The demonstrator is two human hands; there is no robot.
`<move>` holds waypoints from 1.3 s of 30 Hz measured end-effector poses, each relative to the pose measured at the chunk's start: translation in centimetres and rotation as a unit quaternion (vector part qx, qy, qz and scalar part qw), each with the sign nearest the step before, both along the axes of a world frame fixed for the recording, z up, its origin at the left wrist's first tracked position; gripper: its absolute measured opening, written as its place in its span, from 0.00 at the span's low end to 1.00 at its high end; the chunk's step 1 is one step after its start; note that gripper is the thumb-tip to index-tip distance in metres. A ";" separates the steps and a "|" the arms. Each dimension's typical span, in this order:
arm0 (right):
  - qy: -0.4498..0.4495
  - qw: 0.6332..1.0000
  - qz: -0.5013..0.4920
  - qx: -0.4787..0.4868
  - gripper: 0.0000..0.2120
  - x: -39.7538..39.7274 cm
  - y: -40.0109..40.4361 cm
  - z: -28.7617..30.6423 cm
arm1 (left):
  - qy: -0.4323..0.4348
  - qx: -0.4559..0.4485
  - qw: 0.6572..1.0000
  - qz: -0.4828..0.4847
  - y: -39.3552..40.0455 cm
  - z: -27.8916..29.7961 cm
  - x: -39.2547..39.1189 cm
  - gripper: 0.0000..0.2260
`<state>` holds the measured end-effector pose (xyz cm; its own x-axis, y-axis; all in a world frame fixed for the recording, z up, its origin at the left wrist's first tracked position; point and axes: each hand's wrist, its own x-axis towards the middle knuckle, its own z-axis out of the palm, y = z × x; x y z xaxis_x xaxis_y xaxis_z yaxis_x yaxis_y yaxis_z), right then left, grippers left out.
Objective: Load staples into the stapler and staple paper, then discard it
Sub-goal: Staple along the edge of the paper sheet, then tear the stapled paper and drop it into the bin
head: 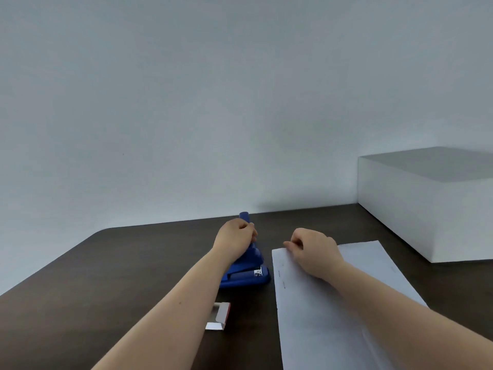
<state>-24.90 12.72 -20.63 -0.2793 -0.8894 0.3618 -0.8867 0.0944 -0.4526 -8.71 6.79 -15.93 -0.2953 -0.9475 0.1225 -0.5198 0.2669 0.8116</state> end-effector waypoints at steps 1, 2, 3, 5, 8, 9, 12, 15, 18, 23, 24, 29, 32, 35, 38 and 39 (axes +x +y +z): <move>-0.004 1.000 0.003 -0.011 0.11 -0.2 0.4 0.2 | -0.002 -0.005 1.000 -0.020 0.5 0.1 -0.1 0.13; -0.006 1.000 0.008 -0.023 0.12 -0.3 0.7 0.5 | -0.002 -0.007 0.999 -0.035 1.0 0.2 -0.2 0.12; -0.007 0.999 0.013 -0.037 0.12 -0.3 1.0 0.8 | 0.001 -0.009 0.999 -0.048 1.4 0.3 -0.3 0.12; -0.004 0.997 0.023 -0.067 0.13 -0.1 1.6 1.6 | 0.010 -0.015 0.997 -0.069 2.5 0.4 -0.3 0.13; 0.005 0.994 0.044 -0.100 0.13 0.2 2.4 2.4 | 0.012 -0.005 0.995 -0.097 4.1 0.9 -0.1 0.14; 0.007 0.993 0.048 -0.106 0.12 0.2 2.6 2.6 | 0.012 0.007 0.994 -0.107 4.5 1.0 0.0 0.14; 0.006 0.993 0.047 -0.109 0.12 0.5 3.3 3.1 | 0.009 0.039 0.991 -0.128 5.5 1.1 0.7 0.10; 0.003 0.993 0.049 -0.108 0.12 1.1 4.0 3.6 | 0.017 0.055 0.990 -0.131 6.2 1.5 1.5 0.09; 0.004 0.991 0.046 -0.126 0.10 1.8 5.0 4.6 | 0.044 0.061 0.992 -0.104 7.0 2.4 1.9 0.08; 0.020 0.995 0.030 -0.088 0.14 2.6 7.3 7.4 | 0.075 0.041 0.995 -0.054 8.8 4.5 2.8 0.06; -0.012 0.996 0.038 -0.076 0.15 3.0 8.0 8.2 | 0.095 0.036 0.994 -0.041 9.3 5.0 2.9 0.05; -0.238 0.956 0.144 0.094 0.37 6.8 13.4 11.3 | 0.201 0.017 0.979 0.005 12.3 8.2 3.5 0.07; -0.241 0.942 0.199 0.121 0.33 8.7 16.1 11.6 | 0.235 0.017 0.971 -0.039 14.8 9.9 3.7 0.09; -0.298 0.941 0.159 0.035 0.12 8.9 17.2 11.6 | 0.231 -0.020 0.970 -0.068 16.6 10.8 4.2 0.13; -0.399 0.903 0.157 -0.016 0.05 7.3 18.3 11.7 | 0.294 -0.077 0.952 0.025 16.4 10.7 5.7 0.13; -0.425 0.890 0.165 -0.023 0.05 6.7 18.8 11.8 | 0.311 -0.085 0.945 0.056 16.0 10.4 6.4 0.12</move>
<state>-18.18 31.56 -8.86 -0.1953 -0.9635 0.1833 -0.1989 -0.1441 -0.9694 -2.30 22.77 -5.52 -0.0143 -0.9197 0.3924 0.0108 0.3923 0.9198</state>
